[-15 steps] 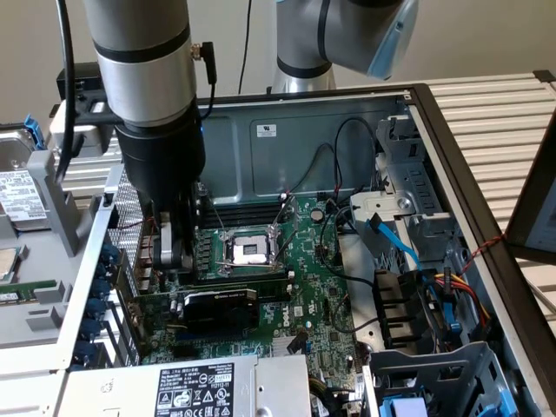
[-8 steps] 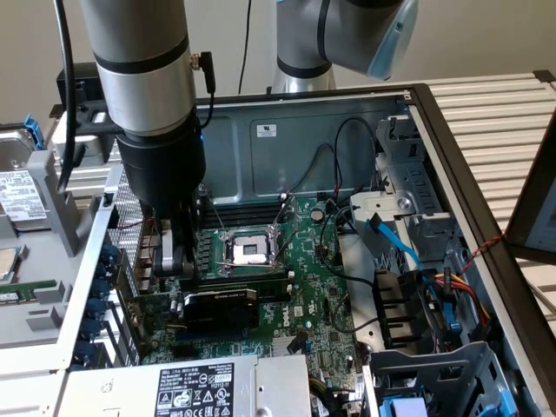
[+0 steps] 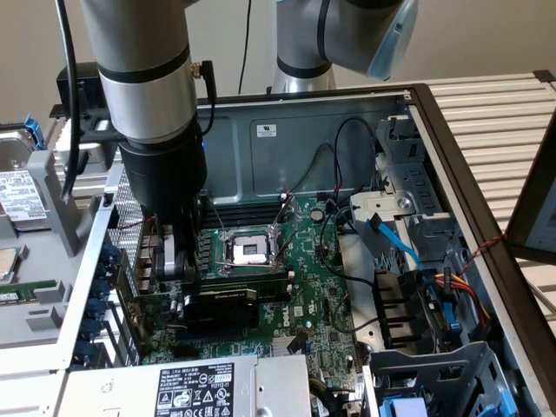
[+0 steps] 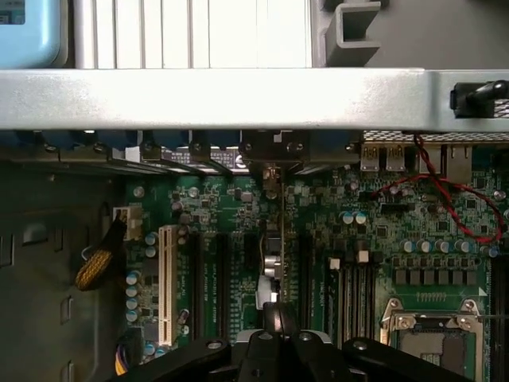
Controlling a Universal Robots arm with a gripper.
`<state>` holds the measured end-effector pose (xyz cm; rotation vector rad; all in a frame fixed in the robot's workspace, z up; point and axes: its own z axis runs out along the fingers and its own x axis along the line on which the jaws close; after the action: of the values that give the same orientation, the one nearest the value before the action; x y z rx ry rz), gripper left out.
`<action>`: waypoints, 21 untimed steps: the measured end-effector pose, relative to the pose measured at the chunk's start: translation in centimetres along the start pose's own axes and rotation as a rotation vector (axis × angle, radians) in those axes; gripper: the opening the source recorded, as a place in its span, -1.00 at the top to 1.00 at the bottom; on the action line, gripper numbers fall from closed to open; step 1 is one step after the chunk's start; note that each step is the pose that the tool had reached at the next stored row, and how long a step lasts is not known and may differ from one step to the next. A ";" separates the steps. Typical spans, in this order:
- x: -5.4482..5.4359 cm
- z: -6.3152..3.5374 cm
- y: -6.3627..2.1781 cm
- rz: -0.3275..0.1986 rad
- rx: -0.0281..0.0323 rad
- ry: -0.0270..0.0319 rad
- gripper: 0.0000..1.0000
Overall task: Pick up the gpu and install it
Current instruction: 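Press down on the gpu until it lock into place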
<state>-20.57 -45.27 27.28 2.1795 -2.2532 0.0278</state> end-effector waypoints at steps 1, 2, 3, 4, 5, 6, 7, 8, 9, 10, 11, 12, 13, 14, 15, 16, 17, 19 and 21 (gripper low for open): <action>0.0 0.06 0.06 0.000 0.0001 0.0001 0.79; 0.0 0.16 0.10 0.000 0.0003 0.0001 0.79; 0.0 0.25 0.12 0.000 0.0004 0.0001 0.79; 0.0 0.33 0.13 0.000 0.0003 0.0008 0.79; 0.0 0.40 0.14 0.000 0.0003 0.0012 0.79; 0.0 0.49 0.14 0.000 0.0010 0.0007 0.79; 0.0 0.58 0.15 0.000 0.0014 0.0004 0.79; 0.0 0.63 0.16 0.000 0.0012 0.0002 0.79; 0.0 0.64 0.17 0.000 0.0010 0.0005 0.79; 0.0 0.64 0.17 0.000 0.0010 0.0004 0.79; 0.0 0.64 0.17 0.000 0.0011 0.0005 0.79; 0.0 0.64 0.16 0.000 0.0012 0.0003 0.79; 0.0 0.56 0.16 0.000 0.0017 -0.0005 0.79; 0.0 0.40 0.17 0.000 0.0024 -0.0017 0.79; 0.0 0.05 0.14 0.000 0.0020 -0.0006 0.79; 0.0 -0.39 0.06 0.000 0.0013 0.0003 0.79; 0.1 -0.67 -0.05 0.000 0.0016 -0.0001 0.79; 0.2 -0.86 -0.43 0.000 0.0015 0.0000 0.79; 0.5 -0.88 -1.02 0.000 0.0014 0.0001 0.79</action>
<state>-19.58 -45.83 28.18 2.1801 -2.2538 0.0295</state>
